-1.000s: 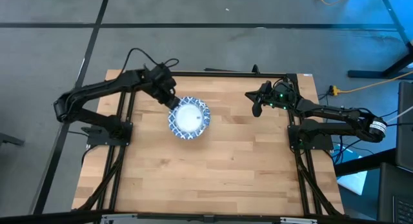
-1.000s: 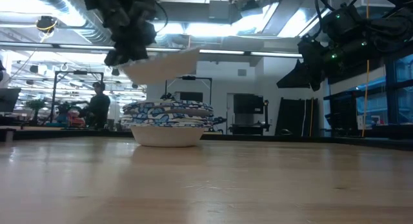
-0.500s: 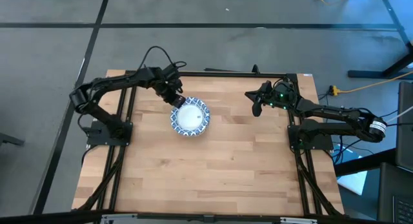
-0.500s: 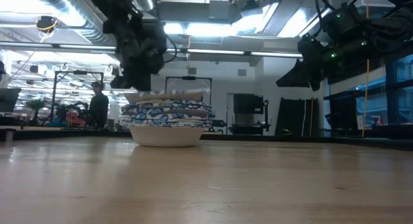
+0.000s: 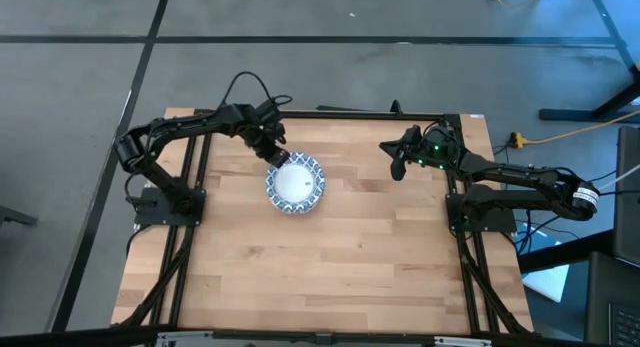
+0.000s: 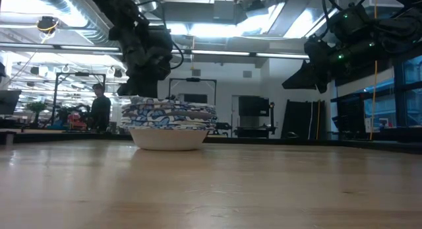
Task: Nest bowls inside each other
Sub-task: Stack the blue patterned bowl on the stacked blue patterned bowls, then return to Home Position
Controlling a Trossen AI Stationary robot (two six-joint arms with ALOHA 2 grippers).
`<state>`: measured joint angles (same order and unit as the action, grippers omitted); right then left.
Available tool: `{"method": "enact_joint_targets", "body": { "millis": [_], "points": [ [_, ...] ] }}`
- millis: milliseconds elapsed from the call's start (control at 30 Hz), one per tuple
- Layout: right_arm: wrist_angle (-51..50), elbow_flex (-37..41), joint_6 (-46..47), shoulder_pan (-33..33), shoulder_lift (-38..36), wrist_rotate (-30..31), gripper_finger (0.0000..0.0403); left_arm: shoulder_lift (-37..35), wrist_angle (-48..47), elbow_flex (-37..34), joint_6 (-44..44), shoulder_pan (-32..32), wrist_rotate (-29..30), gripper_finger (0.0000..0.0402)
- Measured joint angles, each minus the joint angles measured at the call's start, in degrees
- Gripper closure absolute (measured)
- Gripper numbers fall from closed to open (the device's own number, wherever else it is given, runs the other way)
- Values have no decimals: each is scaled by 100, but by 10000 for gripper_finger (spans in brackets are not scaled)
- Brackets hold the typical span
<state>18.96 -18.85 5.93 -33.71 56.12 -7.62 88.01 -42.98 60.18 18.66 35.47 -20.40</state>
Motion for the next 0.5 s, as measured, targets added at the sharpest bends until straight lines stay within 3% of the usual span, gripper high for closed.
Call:
{"method": "enact_joint_targets", "body": {
  "millis": [167,400,500],
  "points": [
    [0,0,-9,0,0,0,365,0,151,0,-127,37,44,327],
    [-2,0,-26,-2,0,0,365,0,761,0,-127,171,-826,253],
    [-1,0,-17,-1,0,0,365,-41,881,0,-222,222,-756,242]
  ]
}}
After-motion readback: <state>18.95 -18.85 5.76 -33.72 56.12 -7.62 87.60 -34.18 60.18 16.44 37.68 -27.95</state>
